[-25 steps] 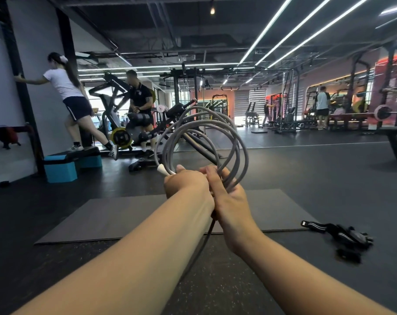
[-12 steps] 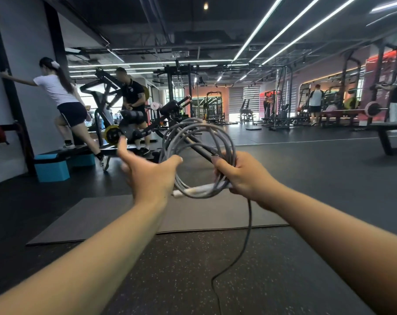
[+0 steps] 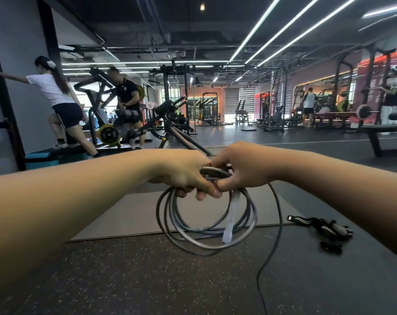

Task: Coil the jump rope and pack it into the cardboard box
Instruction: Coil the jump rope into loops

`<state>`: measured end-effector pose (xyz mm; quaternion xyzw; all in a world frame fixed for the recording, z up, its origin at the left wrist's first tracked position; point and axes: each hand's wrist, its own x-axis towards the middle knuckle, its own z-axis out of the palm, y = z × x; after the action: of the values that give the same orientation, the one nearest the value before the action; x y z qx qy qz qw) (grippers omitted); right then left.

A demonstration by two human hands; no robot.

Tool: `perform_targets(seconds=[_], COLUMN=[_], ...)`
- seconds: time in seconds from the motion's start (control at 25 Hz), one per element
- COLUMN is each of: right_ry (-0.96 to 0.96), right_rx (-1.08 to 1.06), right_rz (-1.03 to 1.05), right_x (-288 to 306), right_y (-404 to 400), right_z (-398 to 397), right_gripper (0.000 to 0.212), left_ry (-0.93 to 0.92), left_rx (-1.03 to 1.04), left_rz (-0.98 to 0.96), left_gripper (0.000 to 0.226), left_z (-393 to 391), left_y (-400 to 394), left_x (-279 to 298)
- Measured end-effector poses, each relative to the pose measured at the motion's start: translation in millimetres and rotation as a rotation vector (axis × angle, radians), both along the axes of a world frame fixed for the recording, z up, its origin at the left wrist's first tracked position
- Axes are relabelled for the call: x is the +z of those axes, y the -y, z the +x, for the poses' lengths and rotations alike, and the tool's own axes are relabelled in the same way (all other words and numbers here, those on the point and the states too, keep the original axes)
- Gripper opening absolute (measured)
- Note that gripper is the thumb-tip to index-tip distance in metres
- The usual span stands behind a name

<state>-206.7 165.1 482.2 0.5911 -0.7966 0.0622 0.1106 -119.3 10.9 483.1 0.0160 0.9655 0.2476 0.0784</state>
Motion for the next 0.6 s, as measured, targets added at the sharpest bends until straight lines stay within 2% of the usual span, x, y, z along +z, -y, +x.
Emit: perform_targets(seconds=[0.08,0.24,0.32,0.44,0.6], right_ry=[0.174,0.724,0.82,0.811,1.003], right_rx=[-0.022,-0.05,-0.062,-0.145,-0.146], right_rz=[0.022,0.004,-0.062,-0.245,-0.514], right_x=[6,18,22,14,-25], right_y=[-9,-40,-61,-85,-83], right_z=[-3,-14,-24,-41,-52], right_gripper=[0.027,0.036,0.037,0.036,0.044], left_ry=[-0.004,-0.119,-0.144,-0.216,-0.367], left_rx=[-0.021,-0.036,0.012,0.108,0.116], left_rz=[0.024,-0.003,0.075,0.312,0.793], left_gripper=[0.025,0.051,0.053,0.051,0.049], left_z=[8,25,31,39,38], left_y=[-1,-1,7,25,24], left_x=[0,6,5,3,0])
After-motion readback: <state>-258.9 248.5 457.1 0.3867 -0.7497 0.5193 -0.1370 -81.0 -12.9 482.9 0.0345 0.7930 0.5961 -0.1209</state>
